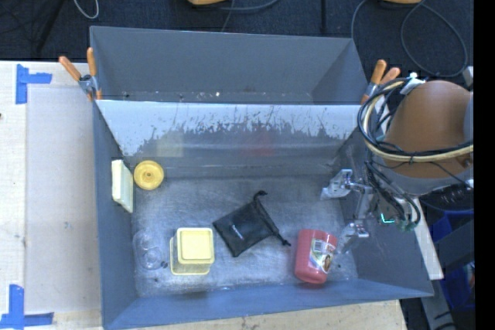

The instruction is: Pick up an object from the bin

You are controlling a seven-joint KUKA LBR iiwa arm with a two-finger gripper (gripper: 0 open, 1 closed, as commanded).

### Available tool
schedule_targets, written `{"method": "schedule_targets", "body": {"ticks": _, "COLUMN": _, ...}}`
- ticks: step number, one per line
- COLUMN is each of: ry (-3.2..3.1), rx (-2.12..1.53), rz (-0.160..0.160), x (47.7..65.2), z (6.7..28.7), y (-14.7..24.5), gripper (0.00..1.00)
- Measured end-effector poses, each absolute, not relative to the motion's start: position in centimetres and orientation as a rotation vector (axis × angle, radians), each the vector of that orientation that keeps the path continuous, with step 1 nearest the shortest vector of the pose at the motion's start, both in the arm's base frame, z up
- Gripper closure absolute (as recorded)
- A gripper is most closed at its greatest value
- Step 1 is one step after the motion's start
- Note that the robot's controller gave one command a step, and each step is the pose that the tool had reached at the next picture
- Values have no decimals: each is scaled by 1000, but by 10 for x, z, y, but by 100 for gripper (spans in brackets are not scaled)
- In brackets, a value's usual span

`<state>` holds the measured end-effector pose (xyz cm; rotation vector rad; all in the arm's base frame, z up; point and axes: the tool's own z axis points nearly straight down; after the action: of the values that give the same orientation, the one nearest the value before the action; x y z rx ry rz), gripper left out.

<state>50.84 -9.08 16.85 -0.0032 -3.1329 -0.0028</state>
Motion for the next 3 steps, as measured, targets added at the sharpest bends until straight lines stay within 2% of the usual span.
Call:
{"method": "schedule_targets", "body": {"ticks": 2, "ry": -3141, "rx": 3, "rz": -1, "x": 510, "z": 171, "y": -90, "gripper": 0}}
{"method": "schedule_targets", "body": {"ticks": 3, "ry": -3129, "rx": 263, "rz": 3, "x": 510, "z": 122, "y": -73, "gripper": 0}}
